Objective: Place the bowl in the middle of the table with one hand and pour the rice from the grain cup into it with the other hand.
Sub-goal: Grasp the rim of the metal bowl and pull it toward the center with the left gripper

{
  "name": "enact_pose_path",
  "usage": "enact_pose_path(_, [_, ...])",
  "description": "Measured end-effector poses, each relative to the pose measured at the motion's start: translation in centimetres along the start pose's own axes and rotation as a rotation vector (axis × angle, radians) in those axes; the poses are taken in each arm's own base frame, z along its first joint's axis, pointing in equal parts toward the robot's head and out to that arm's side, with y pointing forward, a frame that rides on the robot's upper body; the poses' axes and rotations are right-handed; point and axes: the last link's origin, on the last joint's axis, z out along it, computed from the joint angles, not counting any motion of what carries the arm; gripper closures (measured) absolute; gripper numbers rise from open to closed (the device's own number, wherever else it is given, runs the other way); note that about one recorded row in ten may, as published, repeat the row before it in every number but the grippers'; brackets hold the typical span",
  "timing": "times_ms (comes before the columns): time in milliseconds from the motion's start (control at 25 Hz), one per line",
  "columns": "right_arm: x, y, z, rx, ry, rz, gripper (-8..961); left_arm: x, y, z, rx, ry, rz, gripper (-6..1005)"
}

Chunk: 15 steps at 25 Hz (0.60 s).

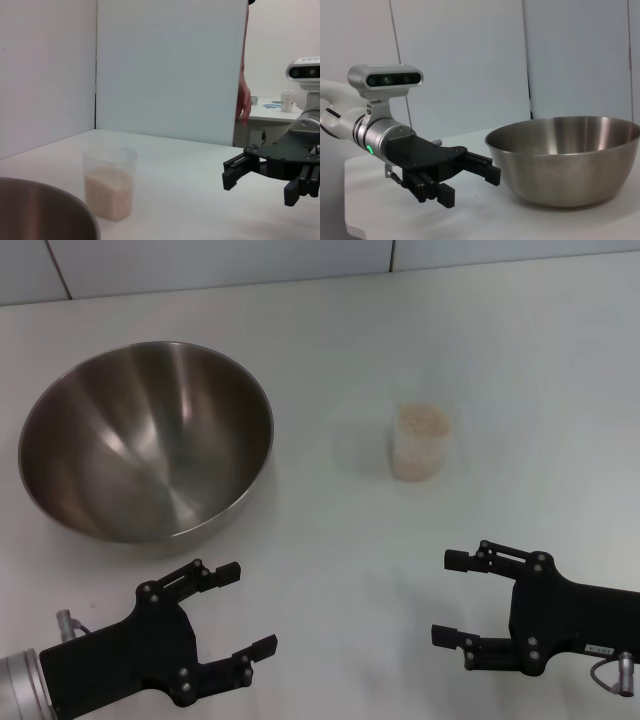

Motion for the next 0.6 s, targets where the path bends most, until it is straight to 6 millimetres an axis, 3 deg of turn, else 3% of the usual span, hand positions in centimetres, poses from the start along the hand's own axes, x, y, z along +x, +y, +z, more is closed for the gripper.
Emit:
enact_pose_path(360, [-0.1,-0.1,0.1,-0.002,-0.001,-0.002,135,0.2,0.1,0.0,-0.009,0.014,0.001,159])
enact_pose_path(480, [-0.1,0.0,0.1,-0.002,-0.001,-0.001,135,1.3,0.2,-0.3,-0.013,0.09,0.005,159])
enact_pose_path(520, [0.0,0.0,0.1,-0.002,-0.001,-0.001,135,3.6,-0.5,-1.5,0.03,0.243,0.005,159])
enact_pose_path(600, [0.0,0.0,0.1,-0.003,-0.001,-0.001,135,4.5,-1.2,-2.1,0.053,0.292,-0.005,160])
